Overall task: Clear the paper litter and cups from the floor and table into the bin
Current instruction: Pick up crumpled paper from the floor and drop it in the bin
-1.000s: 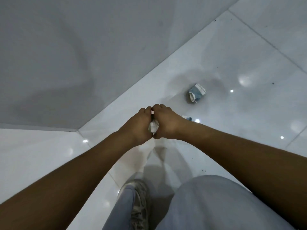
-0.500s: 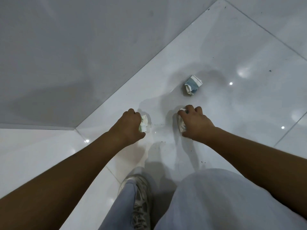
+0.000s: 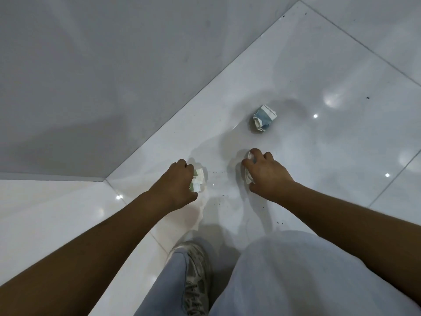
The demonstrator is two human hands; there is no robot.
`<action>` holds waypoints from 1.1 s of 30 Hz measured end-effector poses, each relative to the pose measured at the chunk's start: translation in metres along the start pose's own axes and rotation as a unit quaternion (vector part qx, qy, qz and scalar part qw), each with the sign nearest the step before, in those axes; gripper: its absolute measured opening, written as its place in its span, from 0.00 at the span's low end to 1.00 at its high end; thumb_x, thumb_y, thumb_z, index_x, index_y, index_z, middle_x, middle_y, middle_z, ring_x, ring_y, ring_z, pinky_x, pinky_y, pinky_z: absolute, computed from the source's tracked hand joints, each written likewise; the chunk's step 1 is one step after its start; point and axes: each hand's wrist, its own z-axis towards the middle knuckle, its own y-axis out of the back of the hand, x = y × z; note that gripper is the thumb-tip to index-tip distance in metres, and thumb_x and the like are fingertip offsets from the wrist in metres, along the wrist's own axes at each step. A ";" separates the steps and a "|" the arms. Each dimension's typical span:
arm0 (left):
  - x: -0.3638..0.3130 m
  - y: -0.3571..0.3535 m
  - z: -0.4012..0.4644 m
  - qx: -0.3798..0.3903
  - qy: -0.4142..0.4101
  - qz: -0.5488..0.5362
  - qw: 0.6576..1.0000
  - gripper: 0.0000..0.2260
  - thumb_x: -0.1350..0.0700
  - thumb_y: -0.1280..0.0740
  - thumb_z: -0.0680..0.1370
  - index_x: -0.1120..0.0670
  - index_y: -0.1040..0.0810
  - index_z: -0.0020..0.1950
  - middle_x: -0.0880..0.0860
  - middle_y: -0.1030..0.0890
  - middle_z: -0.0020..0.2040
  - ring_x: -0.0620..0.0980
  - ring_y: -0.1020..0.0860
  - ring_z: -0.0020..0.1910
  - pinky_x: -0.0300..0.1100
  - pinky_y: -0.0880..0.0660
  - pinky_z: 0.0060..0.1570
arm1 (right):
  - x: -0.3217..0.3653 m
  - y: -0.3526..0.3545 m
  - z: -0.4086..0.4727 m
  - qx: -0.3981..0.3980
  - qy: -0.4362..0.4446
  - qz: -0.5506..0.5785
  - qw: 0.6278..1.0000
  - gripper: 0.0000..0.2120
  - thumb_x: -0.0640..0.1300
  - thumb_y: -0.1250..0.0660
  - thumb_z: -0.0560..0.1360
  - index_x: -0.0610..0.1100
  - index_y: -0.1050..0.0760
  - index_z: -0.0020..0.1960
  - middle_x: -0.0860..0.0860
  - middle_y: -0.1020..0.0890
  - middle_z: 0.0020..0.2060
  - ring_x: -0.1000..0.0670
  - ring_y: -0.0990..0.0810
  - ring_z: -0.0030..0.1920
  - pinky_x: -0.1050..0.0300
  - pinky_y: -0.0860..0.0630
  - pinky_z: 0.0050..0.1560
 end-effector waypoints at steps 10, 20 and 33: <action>-0.021 0.064 -0.016 -0.009 -0.006 -0.007 1.000 0.12 0.57 0.29 0.70 0.57 0.30 0.48 0.54 0.30 0.50 0.52 0.29 0.48 0.41 0.32 0.43 | -0.008 0.063 -0.033 0.013 -0.033 0.100 0.994 0.32 0.50 0.29 0.71 0.46 0.35 0.71 0.44 0.38 0.69 0.42 0.30 0.61 0.50 0.23 0.55; -0.152 0.216 -0.190 -0.024 -0.053 -0.036 0.998 0.16 0.56 0.31 0.72 0.58 0.29 0.57 0.56 0.27 0.51 0.55 0.26 0.47 0.44 0.30 0.44 | 0.023 0.260 -0.230 -0.033 -0.106 0.218 0.970 0.28 0.45 0.31 0.71 0.45 0.33 0.69 0.44 0.40 0.70 0.40 0.31 0.61 0.50 0.24 0.53; -0.328 0.351 -0.441 -0.021 -0.152 0.043 0.987 0.14 0.55 0.33 0.73 0.59 0.29 0.56 0.56 0.27 0.52 0.55 0.26 0.51 0.44 0.31 0.43 | 0.057 0.407 -0.568 -0.089 -0.239 0.335 0.907 0.30 0.44 0.32 0.71 0.47 0.34 0.72 0.46 0.43 0.74 0.42 0.34 0.68 0.51 0.28 0.62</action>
